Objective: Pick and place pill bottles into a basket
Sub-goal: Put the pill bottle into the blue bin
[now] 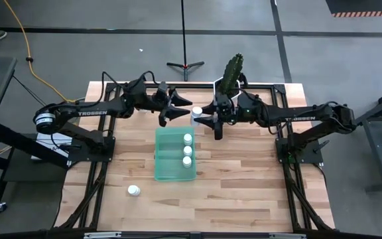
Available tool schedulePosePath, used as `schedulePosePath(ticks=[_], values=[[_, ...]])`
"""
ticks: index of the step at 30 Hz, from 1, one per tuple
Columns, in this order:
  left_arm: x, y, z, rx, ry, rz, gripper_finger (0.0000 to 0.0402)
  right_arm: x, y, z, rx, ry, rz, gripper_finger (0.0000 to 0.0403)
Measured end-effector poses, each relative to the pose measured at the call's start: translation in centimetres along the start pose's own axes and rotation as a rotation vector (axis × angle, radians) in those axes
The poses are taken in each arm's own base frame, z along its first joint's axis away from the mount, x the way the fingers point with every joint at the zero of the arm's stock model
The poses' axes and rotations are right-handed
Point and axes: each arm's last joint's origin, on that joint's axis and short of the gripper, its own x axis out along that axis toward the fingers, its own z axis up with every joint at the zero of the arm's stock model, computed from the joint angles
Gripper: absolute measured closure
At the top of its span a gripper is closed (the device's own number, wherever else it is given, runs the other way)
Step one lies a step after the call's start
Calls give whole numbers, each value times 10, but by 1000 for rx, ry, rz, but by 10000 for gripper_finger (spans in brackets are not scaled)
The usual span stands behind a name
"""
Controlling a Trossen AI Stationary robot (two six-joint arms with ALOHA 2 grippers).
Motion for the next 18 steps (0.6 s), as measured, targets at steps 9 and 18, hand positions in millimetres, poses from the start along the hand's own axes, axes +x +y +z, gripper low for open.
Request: schedulePosePath(ticks=[9, 18], values=[[1, 0, -2, 23, -1, 46, 147, 0, 0, 0, -26, -1, -12, 244], [12, -13, -13, 119, -2, 105, 146, 0, -1, -1, -56, 0, -34, 245]])
